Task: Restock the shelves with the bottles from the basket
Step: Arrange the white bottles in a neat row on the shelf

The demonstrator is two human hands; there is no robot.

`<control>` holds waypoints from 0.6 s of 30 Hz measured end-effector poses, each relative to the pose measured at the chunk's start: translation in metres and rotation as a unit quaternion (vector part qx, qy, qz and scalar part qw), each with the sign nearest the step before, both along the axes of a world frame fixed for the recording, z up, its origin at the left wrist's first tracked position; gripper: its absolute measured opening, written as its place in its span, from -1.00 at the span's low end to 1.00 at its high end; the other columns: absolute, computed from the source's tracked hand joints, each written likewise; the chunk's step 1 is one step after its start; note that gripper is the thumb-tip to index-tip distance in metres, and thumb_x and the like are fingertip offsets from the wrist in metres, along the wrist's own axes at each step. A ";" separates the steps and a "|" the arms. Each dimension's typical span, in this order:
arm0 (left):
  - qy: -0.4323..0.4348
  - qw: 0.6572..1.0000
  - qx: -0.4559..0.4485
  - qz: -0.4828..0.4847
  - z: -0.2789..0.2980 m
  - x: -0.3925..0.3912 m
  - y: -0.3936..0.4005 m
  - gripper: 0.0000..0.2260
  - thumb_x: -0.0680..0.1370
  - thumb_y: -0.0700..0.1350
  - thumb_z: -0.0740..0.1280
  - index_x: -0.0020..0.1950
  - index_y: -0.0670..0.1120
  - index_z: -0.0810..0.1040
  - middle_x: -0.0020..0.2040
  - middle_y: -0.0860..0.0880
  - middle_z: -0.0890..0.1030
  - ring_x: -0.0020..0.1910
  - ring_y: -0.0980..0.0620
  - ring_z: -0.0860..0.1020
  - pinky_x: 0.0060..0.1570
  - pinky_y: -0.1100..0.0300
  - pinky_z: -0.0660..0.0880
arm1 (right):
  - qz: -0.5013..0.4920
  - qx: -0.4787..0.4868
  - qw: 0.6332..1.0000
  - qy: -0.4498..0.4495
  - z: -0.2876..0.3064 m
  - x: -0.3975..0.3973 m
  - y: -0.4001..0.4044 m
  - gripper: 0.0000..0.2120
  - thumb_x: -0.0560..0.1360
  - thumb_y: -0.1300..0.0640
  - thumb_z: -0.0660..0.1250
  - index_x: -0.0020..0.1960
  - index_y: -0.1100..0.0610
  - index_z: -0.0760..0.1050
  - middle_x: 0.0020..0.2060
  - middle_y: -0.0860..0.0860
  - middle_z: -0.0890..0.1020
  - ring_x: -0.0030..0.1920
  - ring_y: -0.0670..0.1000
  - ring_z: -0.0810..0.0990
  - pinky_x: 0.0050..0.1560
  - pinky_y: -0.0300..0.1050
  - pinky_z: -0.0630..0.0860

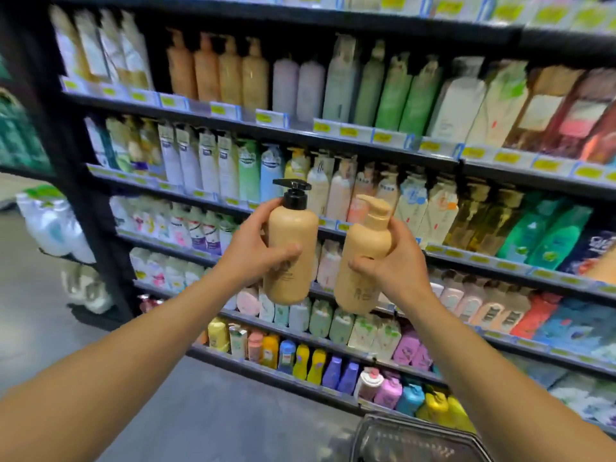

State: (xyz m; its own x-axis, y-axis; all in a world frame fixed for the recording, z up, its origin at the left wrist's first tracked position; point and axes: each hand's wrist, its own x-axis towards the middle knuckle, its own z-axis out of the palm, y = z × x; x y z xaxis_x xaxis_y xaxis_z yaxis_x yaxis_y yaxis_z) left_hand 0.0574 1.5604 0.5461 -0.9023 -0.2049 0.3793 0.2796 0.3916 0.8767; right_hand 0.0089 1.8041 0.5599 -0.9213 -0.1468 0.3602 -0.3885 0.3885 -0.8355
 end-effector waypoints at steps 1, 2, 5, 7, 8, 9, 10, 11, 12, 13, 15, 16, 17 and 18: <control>0.009 1.000 -0.003 -0.002 0.007 -0.001 -0.014 -0.27 0.42 -0.12 0.55 0.50 0.13 0.28 0.28 0.15 0.44 0.17 0.06 0.52 0.00 0.20 0.55 | 0.002 -0.002 1.000 0.010 0.009 -0.001 -0.014 -0.26 0.22 0.13 0.62 0.31 -0.11 0.40 0.14 -0.05 0.55 0.12 0.03 0.55 0.13 0.15 0.55; 0.018 1.000 -0.005 -0.003 0.014 -0.002 -0.027 -0.27 0.42 -0.13 0.55 0.49 0.13 0.29 0.25 0.20 0.45 0.15 0.09 0.54 -0.07 0.29 0.55 | 0.005 -0.005 1.000 0.019 0.017 -0.001 -0.028 -0.26 0.21 0.13 0.62 0.29 -0.14 0.40 0.14 -0.06 0.56 0.12 0.03 0.55 0.12 0.14 0.55; 0.041 0.999 -0.009 -0.003 0.033 -0.008 -0.069 -0.30 0.40 -0.11 0.56 0.43 0.19 0.31 0.20 0.27 0.46 0.14 0.16 0.54 -0.17 0.41 0.52 | -0.001 -0.018 0.999 0.046 0.039 -0.004 -0.072 -0.28 0.18 0.14 0.63 0.23 -0.17 0.38 0.13 -0.03 0.56 0.11 0.03 0.55 0.14 0.13 0.55; 0.055 0.998 -0.014 -0.005 0.046 -0.013 -0.096 -0.31 0.39 -0.07 0.57 0.38 0.25 0.29 0.20 0.30 0.45 0.17 0.15 0.53 -0.13 0.41 0.51 | -0.005 -0.018 0.998 0.060 0.050 -0.007 -0.101 -0.27 0.17 0.13 0.63 0.21 -0.17 0.37 0.13 -0.01 0.56 0.13 0.06 0.55 0.17 0.15 0.53; 0.061 0.998 -0.018 -0.007 0.051 -0.016 -0.109 -0.30 0.37 -0.04 0.58 0.37 0.26 0.28 0.20 0.29 0.46 0.18 0.13 0.53 -0.09 0.38 0.52 | -0.006 -0.014 0.998 0.068 0.054 -0.008 -0.115 -0.28 0.16 0.11 0.64 0.20 -0.18 0.37 0.13 -0.01 0.57 0.14 0.07 0.55 0.18 0.16 0.52; 0.067 0.998 -0.019 -0.011 0.057 -0.018 -0.123 -0.29 0.35 0.00 0.59 0.36 0.26 0.28 0.22 0.25 0.47 0.20 0.11 0.53 -0.03 0.31 0.54 | -0.007 -0.012 0.997 0.075 0.058 -0.010 -0.129 -0.28 0.16 0.11 0.64 0.19 -0.18 0.38 0.12 -0.02 0.58 0.14 0.07 0.55 0.18 0.14 0.52; 0.071 0.997 -0.017 -0.016 0.062 -0.019 -0.136 -0.28 0.31 0.05 0.58 0.36 0.27 0.29 0.23 0.21 0.48 0.21 0.09 0.53 0.02 0.24 0.56 | -0.007 -0.014 0.997 0.080 0.061 -0.012 -0.142 -0.28 0.16 0.12 0.64 0.20 -0.17 0.38 0.12 -0.02 0.58 0.13 0.06 0.56 0.17 0.10 0.53; 0.075 0.997 -0.016 -0.019 0.066 -0.021 -0.149 -0.27 0.27 0.10 0.56 0.35 0.28 0.30 0.24 0.20 0.48 0.21 0.11 0.53 0.03 0.21 0.57 | -0.006 -0.018 0.996 0.084 0.063 -0.014 -0.155 -0.28 0.16 0.14 0.64 0.21 -0.16 0.38 0.13 -0.03 0.57 0.12 0.04 0.56 0.14 0.05 0.54; 0.079 0.997 -0.017 -0.020 0.071 -0.022 -0.162 -0.28 0.25 0.15 0.54 0.33 0.32 0.31 0.24 0.22 0.48 0.20 0.16 0.53 0.00 0.24 0.56 | -0.007 -0.019 0.996 0.089 0.065 -0.017 -0.168 -0.27 0.17 0.15 0.64 0.21 -0.16 0.37 0.13 -0.04 0.56 0.11 0.03 0.56 0.10 -0.01 0.54; 0.081 0.996 -0.021 -0.019 0.075 -0.022 -0.175 -0.31 0.24 0.17 0.52 0.30 0.36 0.31 0.23 0.26 0.47 0.18 0.24 0.51 -0.05 0.32 0.55 | -0.010 -0.017 0.995 0.093 0.067 -0.020 -0.181 -0.26 0.17 0.15 0.64 0.21 -0.18 0.36 0.13 -0.05 0.55 0.10 0.01 0.55 0.04 -0.08 0.52; 0.085 0.996 -0.027 -0.020 0.084 -0.026 -0.200 -0.33 0.29 0.11 0.55 0.29 0.39 0.30 0.20 0.30 0.46 0.14 0.33 0.50 -0.11 0.38 0.52 | -0.019 -0.012 0.995 0.100 0.071 -0.026 -0.204 -0.26 0.17 0.14 0.64 0.20 -0.21 0.34 0.13 -0.06 0.54 0.05 -0.04 0.52 -0.09 -0.28 0.44; 0.086 0.996 -0.026 -0.021 0.088 -0.030 -0.212 -0.33 0.34 0.05 0.57 0.31 0.35 0.30 0.20 0.28 0.47 0.13 0.32 0.51 -0.09 0.36 0.52 | -0.021 -0.011 0.994 0.104 0.074 -0.031 -0.215 -0.26 0.17 0.14 0.64 0.20 -0.20 0.34 0.13 -0.06 0.53 0.04 -0.06 0.52 -0.12 -0.35 0.40; 0.089 0.996 -0.026 -0.019 0.091 -0.034 -0.224 -0.33 0.37 -0.02 0.58 0.34 0.30 0.30 0.20 0.26 0.47 0.12 0.30 0.51 -0.06 0.32 0.53 | -0.021 -0.009 0.994 0.108 0.078 -0.037 -0.225 -0.26 0.17 0.14 0.64 0.20 -0.18 0.36 0.14 -0.06 0.54 0.04 -0.05 0.52 -0.12 -0.34 0.40; 0.093 0.995 -0.026 -0.015 0.094 -0.040 -0.236 -0.33 0.39 -0.08 0.58 0.35 0.25 0.30 0.20 0.24 0.48 0.11 0.30 0.52 -0.06 0.33 0.53 | -0.022 -0.005 0.994 0.110 0.081 -0.044 -0.235 -0.27 0.17 0.14 0.64 0.22 -0.15 0.38 0.15 -0.04 0.54 0.06 -0.03 0.53 -0.08 -0.28 0.43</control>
